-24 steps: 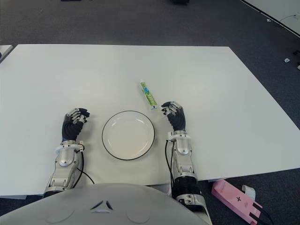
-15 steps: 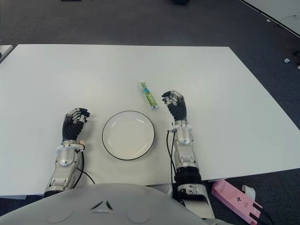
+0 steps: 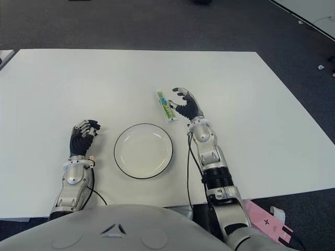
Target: Put the toothpaste on the table into the plate.
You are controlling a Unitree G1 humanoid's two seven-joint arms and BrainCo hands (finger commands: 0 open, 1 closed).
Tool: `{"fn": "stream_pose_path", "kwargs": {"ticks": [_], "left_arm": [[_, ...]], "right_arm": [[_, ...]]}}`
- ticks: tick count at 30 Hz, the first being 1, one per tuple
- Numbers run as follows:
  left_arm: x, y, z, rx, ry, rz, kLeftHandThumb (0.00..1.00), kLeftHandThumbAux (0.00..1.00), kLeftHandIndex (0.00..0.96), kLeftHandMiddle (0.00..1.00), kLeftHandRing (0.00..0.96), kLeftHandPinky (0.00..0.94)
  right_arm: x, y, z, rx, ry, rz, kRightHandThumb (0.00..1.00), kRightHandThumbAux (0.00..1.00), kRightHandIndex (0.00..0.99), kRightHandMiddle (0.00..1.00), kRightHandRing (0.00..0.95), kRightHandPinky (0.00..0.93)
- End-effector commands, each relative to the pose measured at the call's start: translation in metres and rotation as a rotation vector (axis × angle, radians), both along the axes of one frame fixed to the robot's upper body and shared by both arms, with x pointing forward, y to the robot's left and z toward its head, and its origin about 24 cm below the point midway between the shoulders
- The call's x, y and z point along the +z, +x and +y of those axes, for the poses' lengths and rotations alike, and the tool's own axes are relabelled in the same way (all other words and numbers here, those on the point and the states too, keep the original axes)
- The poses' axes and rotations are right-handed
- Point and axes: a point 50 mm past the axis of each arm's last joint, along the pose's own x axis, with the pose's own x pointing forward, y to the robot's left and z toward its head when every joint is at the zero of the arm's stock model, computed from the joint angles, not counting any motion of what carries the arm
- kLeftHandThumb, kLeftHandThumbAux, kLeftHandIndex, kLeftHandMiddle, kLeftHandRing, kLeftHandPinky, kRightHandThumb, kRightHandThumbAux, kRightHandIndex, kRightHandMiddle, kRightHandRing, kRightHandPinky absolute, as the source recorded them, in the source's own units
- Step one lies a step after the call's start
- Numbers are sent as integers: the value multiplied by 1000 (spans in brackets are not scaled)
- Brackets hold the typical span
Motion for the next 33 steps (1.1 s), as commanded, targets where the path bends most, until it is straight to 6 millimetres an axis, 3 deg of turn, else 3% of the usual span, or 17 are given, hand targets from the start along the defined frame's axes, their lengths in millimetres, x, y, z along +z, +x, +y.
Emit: {"fn": "stream_pose_path", "kwargs": {"ticks": [1,7,16,24,33], "left_arm": [[-11,-7,1,21,-14,59,717,720,430,481,467,468],[-11,-9,1,25,-13,46,717,719,430,482,466,474],[-10,-10,-1,32,-18,43,718,720,430,479,463,471],[-10,-12,-1,43,-9,53,717,719,430,480,464,465],[-9,-15,-2,50,-14,57,716,719,430,484,468,473]], "right_arm": [[1,21,18,22,-144,53,342,495,12,12,21,29],[-4,39,31,31,-268,100,347,310,1,1,2,2],[-11,51,51,42,-368,132,367,174,0,0,0,0],[-28,60,62,36,-478,216,395,137,0,0,0,0],[-48,56,65,18,-591,293,453,144,0,0,0,0]]}}
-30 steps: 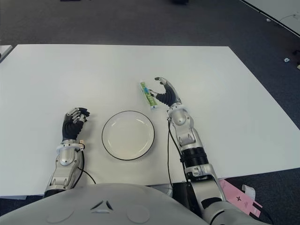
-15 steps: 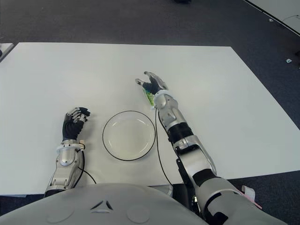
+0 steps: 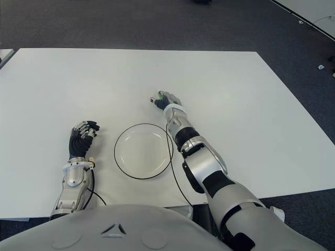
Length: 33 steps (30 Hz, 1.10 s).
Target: Put the toothpaste on the table into the plate.
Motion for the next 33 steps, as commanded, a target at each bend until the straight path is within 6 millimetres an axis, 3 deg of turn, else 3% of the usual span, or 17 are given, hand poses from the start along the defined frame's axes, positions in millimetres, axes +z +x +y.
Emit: {"fn": "stream_pose_path", "kwargs": {"ticks": [1,23,33], "left_arm": [[-10,-10,-1,18,-11,71,716,719,430,484,467,473],[-9,-16,1,31,-19,69,717,719,431,482,467,475],[-9,-17,4,28,-16,61,717,719,430,478,466,474]], "right_arm": [[-6,-2,1,-4,-60,28,458,145,0,0,0,0],[-15,-8,-5,-88,-190,79,514,173,0,0,0,0],[-21,-13,-23,-175,-223,78,529,191,0,0,0,0]]}}
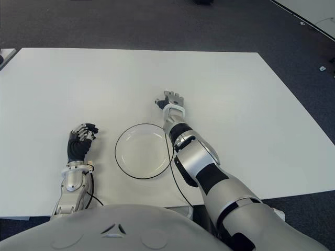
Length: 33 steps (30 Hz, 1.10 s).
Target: Put the toothpaste on the table into the plate.
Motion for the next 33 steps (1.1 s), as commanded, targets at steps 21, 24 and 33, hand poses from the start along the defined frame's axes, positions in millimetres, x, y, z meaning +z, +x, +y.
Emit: {"fn": "stream_pose_path", "kwargs": {"ticks": [21,24,33], "left_arm": [[-9,-7,7,-5,-8,47,718,719,431,484,467,477],[-9,-7,7,-5,-10,46,719,719,431,485,466,476],[-8,-7,8,-5,-10,42,719,720,431,487,469,480]], "right_arm": [[-35,-29,-33,-145,-80,63,521,197,0,0,0,0],[-38,-32,-33,-152,-89,58,520,201,0,0,0,0],[-42,-41,-32,-171,-95,0,509,226,0,0,0,0]]}}
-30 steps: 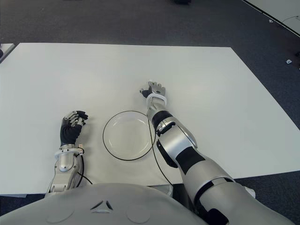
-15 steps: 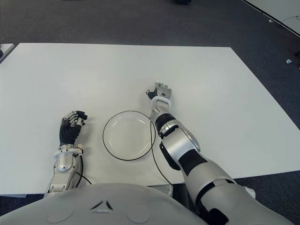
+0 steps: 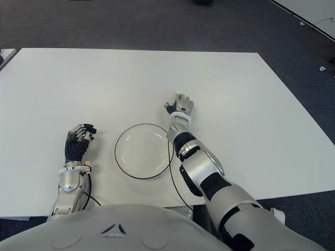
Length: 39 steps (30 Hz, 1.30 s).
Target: Put the toothpaste on the table into the plate.
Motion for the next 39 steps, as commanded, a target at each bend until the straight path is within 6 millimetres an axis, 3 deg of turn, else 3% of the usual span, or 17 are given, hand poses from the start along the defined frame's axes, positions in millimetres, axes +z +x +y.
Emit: {"fn": "stream_pose_path", "kwargs": {"ticks": [1,24,39], "left_arm": [[-10,-6,2,0,-12,64,719,720,431,487,470,481],[-9,-8,4,-9,-4,58,717,720,432,492,478,486],[-9,-9,6,-3,-5,55,715,720,432,496,483,493]], "right_arm": [[-24,-22,-9,-51,-14,70,508,229,0,0,0,0],[-26,-36,-4,-116,51,-55,614,340,0,0,0,0],[-27,-45,-18,-219,140,-44,579,385,0,0,0,0]]}}
